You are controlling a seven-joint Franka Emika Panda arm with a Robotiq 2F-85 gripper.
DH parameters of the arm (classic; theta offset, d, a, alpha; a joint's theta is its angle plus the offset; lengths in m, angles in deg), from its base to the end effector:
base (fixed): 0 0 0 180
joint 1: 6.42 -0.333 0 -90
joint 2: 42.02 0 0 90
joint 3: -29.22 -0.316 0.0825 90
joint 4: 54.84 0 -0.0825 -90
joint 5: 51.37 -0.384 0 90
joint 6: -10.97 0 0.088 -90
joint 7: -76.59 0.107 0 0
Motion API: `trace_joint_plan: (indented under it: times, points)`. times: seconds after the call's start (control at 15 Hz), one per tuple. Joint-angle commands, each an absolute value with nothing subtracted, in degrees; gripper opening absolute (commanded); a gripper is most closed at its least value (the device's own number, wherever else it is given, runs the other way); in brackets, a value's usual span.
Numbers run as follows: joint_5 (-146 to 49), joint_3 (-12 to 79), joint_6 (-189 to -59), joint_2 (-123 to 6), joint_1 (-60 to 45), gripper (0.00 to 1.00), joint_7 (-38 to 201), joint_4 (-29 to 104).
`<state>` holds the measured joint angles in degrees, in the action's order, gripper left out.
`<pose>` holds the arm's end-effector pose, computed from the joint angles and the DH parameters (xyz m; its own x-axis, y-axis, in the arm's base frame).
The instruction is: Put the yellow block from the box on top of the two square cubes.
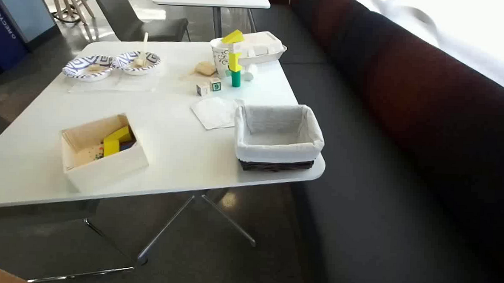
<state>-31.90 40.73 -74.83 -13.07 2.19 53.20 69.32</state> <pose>0.3413 -0.1804 0.5752 0.9655 0.0719 -0.2503 0.1125 -0.9819 0.1522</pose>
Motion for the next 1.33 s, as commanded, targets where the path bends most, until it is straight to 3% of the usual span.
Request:
trace_joint_plan:
  times: [0.0, 0.8, 1.07, 1.27]
  points:
    - [-31.62, 41.47, -74.54, -13.04, 1.19, 1.0, 53.52, 69.14]
    - [-35.79, 41.31, -77.62, -13.15, -1.17, 1.0, 53.12, 72.48]
    - [-44.0, 41.39, -86.91, -12.94, -4.0, 1.0, 53.34, 79.64]
    - [-44.79, 41.01, -101.86, -12.51, -4.67, 1.0, 52.18, 87.22]
